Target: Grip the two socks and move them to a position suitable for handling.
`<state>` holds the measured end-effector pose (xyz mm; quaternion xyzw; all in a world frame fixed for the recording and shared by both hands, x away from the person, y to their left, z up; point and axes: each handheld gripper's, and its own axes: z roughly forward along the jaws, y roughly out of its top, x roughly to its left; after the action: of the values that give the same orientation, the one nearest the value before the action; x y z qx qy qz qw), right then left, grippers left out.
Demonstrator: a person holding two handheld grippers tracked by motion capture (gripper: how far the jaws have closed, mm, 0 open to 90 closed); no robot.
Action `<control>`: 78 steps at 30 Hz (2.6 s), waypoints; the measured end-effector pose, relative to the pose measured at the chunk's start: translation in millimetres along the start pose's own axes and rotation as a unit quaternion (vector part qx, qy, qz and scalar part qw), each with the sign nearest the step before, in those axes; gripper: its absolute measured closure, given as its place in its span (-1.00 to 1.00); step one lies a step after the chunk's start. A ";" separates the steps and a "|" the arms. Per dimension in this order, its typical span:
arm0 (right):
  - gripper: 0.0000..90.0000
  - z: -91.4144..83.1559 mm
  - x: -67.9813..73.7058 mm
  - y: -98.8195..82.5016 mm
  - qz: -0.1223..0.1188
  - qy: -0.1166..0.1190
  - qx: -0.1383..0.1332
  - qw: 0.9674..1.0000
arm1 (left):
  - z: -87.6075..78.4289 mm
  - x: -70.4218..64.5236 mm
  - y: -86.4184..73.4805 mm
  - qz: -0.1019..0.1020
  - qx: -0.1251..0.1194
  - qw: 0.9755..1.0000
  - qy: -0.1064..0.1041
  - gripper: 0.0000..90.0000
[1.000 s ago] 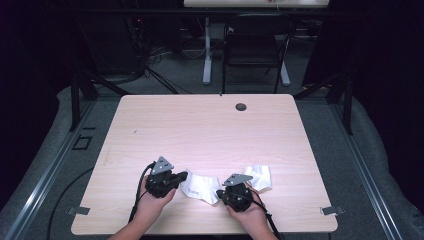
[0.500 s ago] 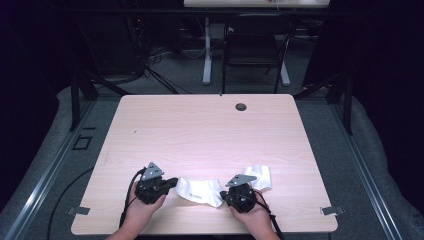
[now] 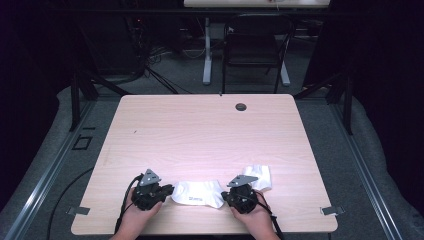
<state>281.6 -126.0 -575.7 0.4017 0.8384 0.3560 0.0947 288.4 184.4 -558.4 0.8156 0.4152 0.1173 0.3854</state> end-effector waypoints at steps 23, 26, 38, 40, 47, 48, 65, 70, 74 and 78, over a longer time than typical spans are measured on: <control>1.00 -1.8 -0.8 -0.5 0.001 -0.001 0.005 1.000 | 15.8 -2.0 -0.2 0.025 0.004 1.000 -0.005 0.72; 1.00 -2.6 -2.4 -1.0 0.001 -0.002 0.006 1.000 | 17.4 -1.0 -5.1 0.023 0.016 1.000 -0.003 0.72; 1.00 -5.0 -3.6 -2.6 0.014 0.000 0.009 1.000 | 18.2 -7.3 -12.3 0.026 0.021 0.999 0.005 0.67; 1.00 -5.2 -4.0 -2.9 0.013 0.000 0.009 1.000 | 17.4 -8.1 -12.8 0.027 0.022 0.999 0.006 0.67; 1.00 -5.5 -3.4 -3.0 0.014 0.002 0.009 1.000 | 16.3 -10.7 -13.8 0.027 0.024 0.999 0.006 0.67; 1.00 -5.5 -3.2 -3.0 0.013 0.002 0.010 1.000 | 16.3 -10.8 -13.7 0.028 0.025 0.999 0.005 0.67; 0.51 -33.8 -26.5 0.4 0.041 -0.029 -0.070 0.996 | 9.6 3.1 -3.7 0.037 -0.028 0.999 -0.003 0.25; 0.41 -44.4 -42.1 -3.0 0.045 -0.068 -0.093 0.992 | 13.4 8.5 -0.9 0.041 -0.028 0.999 -0.005 0.14; 0.37 -51.7 -54.3 -6.6 0.066 -0.088 -0.105 0.988 | 16.5 14.8 0.3 0.036 -0.020 0.999 -0.001 0.13; 0.36 -53.8 -63.3 -10.1 0.074 -0.109 -0.104 0.986 | 16.0 14.6 1.4 0.033 -0.021 0.999 0.017 0.24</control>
<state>293.3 -205.2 -551.3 0.4868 0.7495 0.4013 0.2005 306.6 186.6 -570.1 0.8183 0.3922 0.1531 0.3914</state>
